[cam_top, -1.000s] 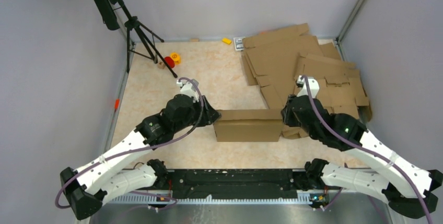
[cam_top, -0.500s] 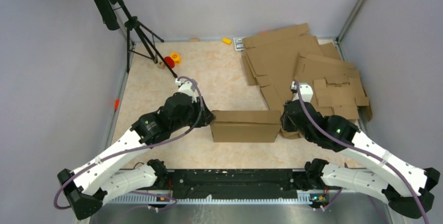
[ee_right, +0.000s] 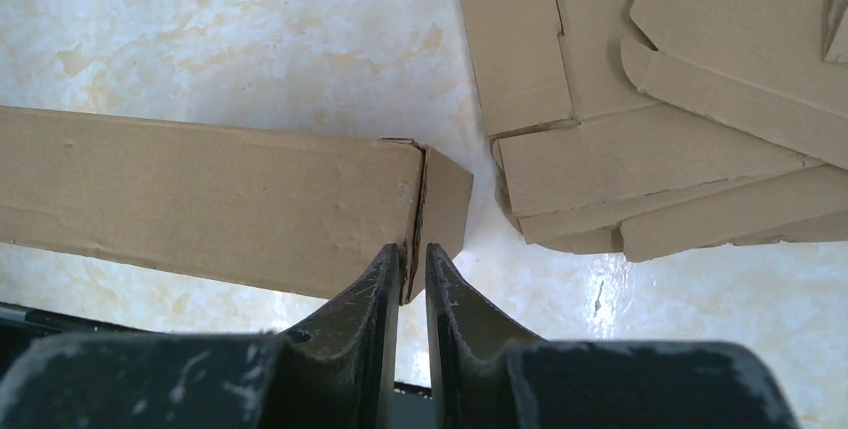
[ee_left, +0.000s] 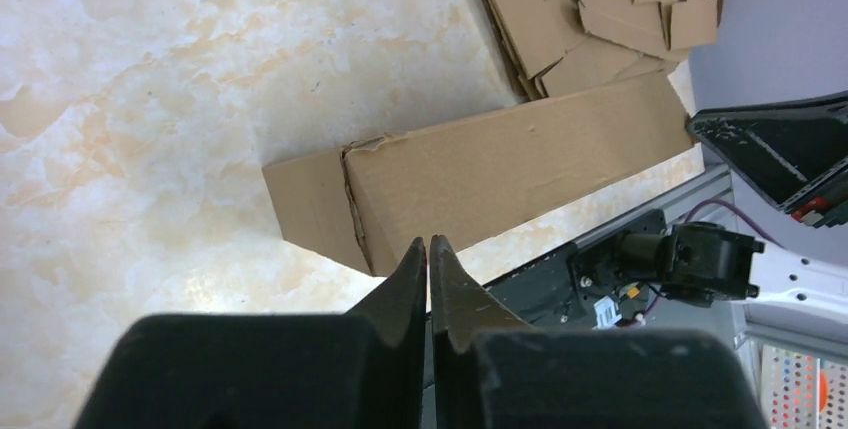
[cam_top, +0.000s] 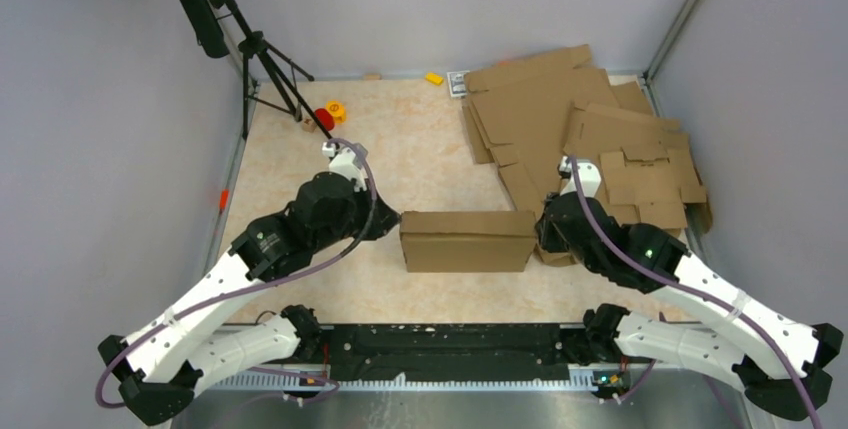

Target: Fold the paper box

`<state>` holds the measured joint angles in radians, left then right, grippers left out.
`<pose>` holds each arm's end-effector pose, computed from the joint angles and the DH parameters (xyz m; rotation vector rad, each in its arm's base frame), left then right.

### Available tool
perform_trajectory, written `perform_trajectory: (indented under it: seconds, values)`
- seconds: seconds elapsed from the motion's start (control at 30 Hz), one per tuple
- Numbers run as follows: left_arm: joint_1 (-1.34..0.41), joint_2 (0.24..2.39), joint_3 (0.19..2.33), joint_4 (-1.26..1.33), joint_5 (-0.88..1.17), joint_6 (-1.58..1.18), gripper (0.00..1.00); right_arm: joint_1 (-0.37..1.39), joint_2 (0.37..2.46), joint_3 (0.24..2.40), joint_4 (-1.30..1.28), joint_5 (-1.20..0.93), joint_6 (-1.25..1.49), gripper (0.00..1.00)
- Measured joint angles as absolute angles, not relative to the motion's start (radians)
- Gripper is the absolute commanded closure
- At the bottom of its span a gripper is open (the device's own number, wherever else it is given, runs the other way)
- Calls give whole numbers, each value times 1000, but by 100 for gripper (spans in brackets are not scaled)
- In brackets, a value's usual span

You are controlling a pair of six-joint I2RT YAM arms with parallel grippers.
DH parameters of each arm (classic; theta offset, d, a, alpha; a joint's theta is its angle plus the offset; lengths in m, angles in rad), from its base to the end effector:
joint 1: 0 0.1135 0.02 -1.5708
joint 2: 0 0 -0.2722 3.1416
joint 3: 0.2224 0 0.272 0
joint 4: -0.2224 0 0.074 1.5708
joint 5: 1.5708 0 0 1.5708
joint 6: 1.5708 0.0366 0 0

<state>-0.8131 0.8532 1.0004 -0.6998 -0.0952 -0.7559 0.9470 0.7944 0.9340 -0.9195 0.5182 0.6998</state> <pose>0.1322 -0.1346 0.3589 0.0045 2.2344 -0.8055 0.1075 0.1183 0.3296 -0.0300 2.2426 0.2809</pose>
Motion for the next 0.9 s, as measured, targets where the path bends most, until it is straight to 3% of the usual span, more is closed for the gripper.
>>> perform_trajectory:
  seconds: [0.2, 0.6, 0.77, 0.9]
  values:
    - [-813, 867, 1000, -686, -65, -756, 100, 947, 795, 934, -918, 518, 700, 85]
    - [-813, 842, 805, -495, -49, -819, 100, 947, 859, 1029, -958, 513, 659, 85]
    - [-813, 855, 802, -473, -48, -824, 100, 947, 882, 1124, -955, 501, 627, 100]
    - [-813, 860, 802, -462, -44, -825, 100, 947, 864, 1098, -944, 490, 632, 100]
